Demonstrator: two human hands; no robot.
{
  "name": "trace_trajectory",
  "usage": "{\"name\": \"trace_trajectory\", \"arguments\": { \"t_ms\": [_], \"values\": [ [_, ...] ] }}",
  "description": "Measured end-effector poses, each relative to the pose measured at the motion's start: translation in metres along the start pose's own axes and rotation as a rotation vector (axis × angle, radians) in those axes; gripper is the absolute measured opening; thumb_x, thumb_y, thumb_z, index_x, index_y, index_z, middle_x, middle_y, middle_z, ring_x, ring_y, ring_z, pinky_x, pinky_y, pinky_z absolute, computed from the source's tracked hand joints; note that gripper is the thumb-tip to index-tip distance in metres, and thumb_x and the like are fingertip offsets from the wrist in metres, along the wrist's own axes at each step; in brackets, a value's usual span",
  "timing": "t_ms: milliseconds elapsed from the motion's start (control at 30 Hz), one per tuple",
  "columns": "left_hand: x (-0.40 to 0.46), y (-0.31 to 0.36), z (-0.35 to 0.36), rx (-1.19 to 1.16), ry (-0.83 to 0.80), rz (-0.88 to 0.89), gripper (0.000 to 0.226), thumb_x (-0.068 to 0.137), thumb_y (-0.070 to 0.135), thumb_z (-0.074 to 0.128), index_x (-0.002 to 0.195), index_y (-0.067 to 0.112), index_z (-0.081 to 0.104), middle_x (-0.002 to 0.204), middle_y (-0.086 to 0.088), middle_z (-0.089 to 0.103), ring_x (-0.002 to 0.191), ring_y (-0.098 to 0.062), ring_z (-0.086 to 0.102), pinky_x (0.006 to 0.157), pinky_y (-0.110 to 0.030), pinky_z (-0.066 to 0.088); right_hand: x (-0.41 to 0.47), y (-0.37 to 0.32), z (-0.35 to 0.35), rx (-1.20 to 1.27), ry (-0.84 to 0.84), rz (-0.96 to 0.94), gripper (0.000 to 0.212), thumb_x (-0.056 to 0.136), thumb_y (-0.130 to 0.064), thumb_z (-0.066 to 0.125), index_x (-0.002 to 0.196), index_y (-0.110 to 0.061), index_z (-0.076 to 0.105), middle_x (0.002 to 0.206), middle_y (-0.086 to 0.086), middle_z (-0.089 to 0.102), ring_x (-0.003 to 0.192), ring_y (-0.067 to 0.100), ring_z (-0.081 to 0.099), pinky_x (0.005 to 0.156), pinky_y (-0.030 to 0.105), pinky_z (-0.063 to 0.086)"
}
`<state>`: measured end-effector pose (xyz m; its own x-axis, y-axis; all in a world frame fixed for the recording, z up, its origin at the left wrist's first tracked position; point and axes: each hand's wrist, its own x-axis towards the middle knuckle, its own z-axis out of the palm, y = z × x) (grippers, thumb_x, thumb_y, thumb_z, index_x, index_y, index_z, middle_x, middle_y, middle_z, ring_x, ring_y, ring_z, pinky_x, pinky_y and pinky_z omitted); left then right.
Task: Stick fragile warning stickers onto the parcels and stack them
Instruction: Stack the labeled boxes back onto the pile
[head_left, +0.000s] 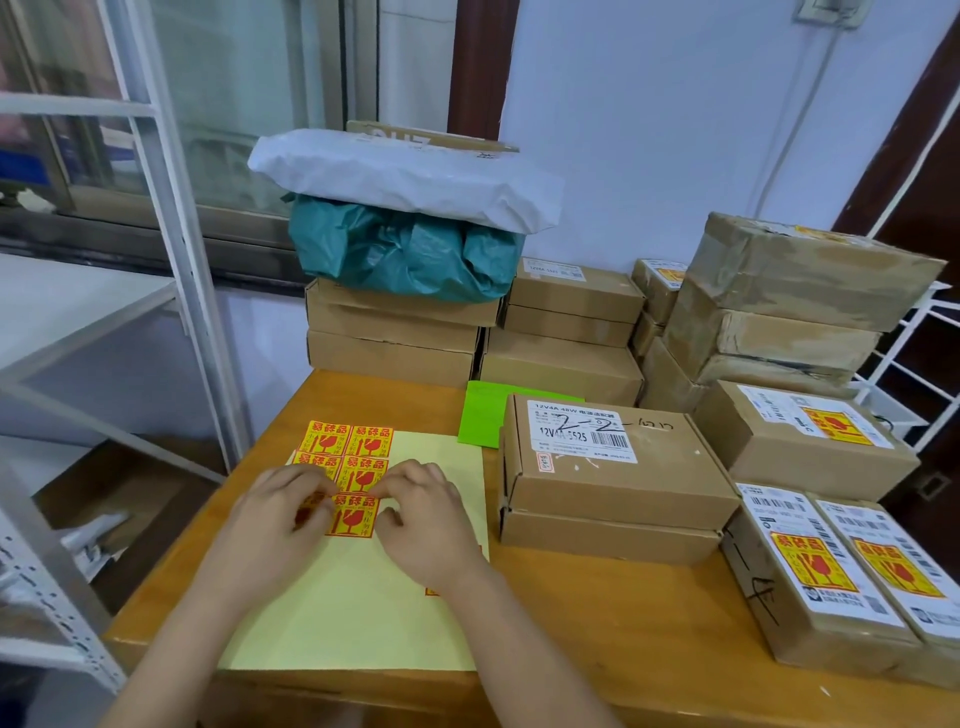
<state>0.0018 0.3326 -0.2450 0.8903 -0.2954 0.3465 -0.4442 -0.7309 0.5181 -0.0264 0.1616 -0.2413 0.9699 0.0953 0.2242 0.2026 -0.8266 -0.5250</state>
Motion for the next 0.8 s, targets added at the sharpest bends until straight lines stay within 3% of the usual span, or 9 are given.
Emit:
{"name": "trace_trajectory", "arguments": {
  "t_ms": [200,467,800],
  "values": [
    [0.0,0.0,-0.0008,-0.01,-0.016,0.015,0.009,0.089,0.012,0.06,0.094,0.02,0.063,0.099,0.011,0.056,0.1,-0.01,0.043,0.083,-0.027,0.034,0.0017,-0.0011,0.0,0.007,-0.011,0.021,0.04,0.092,-0.019,0.046,0.132,-0.017,0.053,0.13,0.001,0.05,0.122,0.02,0.037,0.103,0.034,0.031],
    [-0.001,0.0029,-0.0036,-0.06,0.012,-0.016,0.019,0.087,0.003,0.059,0.09,0.021,0.06,0.093,0.011,0.055,0.095,-0.009,0.043,0.076,-0.023,0.032,0.0019,-0.0011,-0.0002,0.008,-0.01,0.027,0.039,0.092,-0.02,0.047,0.131,-0.017,0.054,0.129,0.001,0.049,0.123,0.019,0.036,0.103,0.035,0.03],
    [-0.0039,0.0088,-0.01,-0.01,0.142,-0.037,0.03,0.076,-0.007,0.066,0.078,0.021,0.055,0.078,0.015,0.051,0.082,-0.018,0.047,0.079,-0.044,0.039,0.0005,-0.0014,0.0008,-0.017,-0.006,-0.018,0.037,0.093,-0.021,0.048,0.128,-0.02,0.058,0.125,-0.001,0.05,0.12,0.018,0.036,0.102,0.032,0.027]
  ]
}}
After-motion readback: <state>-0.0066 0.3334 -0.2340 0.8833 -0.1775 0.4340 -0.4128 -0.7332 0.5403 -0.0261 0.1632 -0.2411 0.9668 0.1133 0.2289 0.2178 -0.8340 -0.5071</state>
